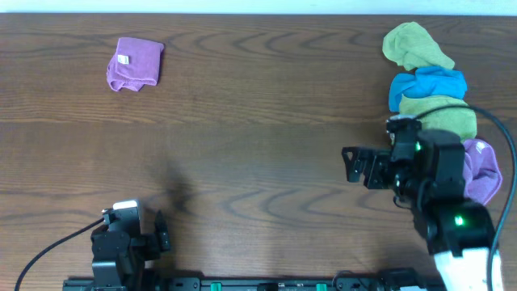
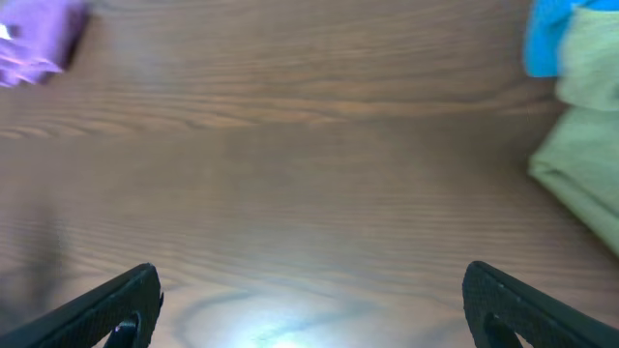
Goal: Fold the cloth
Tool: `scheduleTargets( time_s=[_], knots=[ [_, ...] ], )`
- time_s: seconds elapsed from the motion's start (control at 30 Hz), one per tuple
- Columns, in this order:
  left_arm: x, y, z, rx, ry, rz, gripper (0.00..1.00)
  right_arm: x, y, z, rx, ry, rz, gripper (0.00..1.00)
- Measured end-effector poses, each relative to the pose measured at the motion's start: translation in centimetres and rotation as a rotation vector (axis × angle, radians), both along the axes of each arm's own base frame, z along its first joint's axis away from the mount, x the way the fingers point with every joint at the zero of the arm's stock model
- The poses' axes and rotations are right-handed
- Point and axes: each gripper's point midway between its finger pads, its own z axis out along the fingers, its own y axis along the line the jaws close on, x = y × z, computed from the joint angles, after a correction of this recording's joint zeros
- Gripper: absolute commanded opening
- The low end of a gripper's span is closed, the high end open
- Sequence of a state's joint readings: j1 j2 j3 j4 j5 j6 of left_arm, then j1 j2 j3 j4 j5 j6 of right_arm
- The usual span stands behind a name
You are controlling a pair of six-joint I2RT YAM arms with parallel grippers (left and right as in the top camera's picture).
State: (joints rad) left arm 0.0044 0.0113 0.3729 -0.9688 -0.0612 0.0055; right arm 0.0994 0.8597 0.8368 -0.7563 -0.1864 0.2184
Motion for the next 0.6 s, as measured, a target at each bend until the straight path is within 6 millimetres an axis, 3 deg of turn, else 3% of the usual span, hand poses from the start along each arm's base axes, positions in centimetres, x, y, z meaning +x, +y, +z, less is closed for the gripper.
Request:
scheduleTargets(
  time_s=[0.3, 0.6],
  knots=[
    [0.0, 0.1, -0.2, 0.002, 0.003, 0.002, 0.95, -4.9, -3.2, -6.1, -0.140, -0.140, -0.074, 0.99],
    [0.0, 0.1, -0.1, 0.004, 0.003, 0.005, 0.95, -6.3, -5.5, -8.7, -0.252, -0.228, -0.112, 0.99]
  ],
)
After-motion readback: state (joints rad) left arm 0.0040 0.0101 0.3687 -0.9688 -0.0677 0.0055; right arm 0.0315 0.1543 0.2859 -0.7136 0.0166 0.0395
